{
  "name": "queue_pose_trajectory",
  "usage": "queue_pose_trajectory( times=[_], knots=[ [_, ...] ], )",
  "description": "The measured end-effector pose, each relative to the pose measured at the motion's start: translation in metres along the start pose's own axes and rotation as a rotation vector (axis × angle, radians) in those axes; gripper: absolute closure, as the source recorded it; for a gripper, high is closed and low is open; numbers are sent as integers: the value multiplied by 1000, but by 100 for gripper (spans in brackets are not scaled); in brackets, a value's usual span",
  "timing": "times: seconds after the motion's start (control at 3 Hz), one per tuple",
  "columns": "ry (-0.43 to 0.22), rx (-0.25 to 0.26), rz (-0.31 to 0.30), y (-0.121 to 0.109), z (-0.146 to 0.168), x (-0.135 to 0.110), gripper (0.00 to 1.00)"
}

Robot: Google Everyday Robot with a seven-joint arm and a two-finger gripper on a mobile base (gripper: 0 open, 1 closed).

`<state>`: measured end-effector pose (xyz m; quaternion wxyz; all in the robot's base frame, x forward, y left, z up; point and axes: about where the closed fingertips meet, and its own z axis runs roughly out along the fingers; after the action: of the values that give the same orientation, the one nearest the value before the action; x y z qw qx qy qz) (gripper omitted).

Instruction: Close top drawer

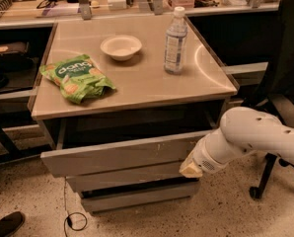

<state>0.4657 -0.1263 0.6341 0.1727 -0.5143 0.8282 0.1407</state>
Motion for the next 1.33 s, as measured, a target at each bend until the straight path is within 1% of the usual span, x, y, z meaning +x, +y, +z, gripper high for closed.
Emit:
queue_pose_trajectory(
  times=[0.33,0.67,1.0,1.33],
  knots=[
    [-4,7,8,1,-3,1,100],
    [-26,44,38,-17,-1,-4,100],
    [-35,76,60,-37,10,-8,100],
    [-37,101,63,-56,17,-13,100]
  ],
)
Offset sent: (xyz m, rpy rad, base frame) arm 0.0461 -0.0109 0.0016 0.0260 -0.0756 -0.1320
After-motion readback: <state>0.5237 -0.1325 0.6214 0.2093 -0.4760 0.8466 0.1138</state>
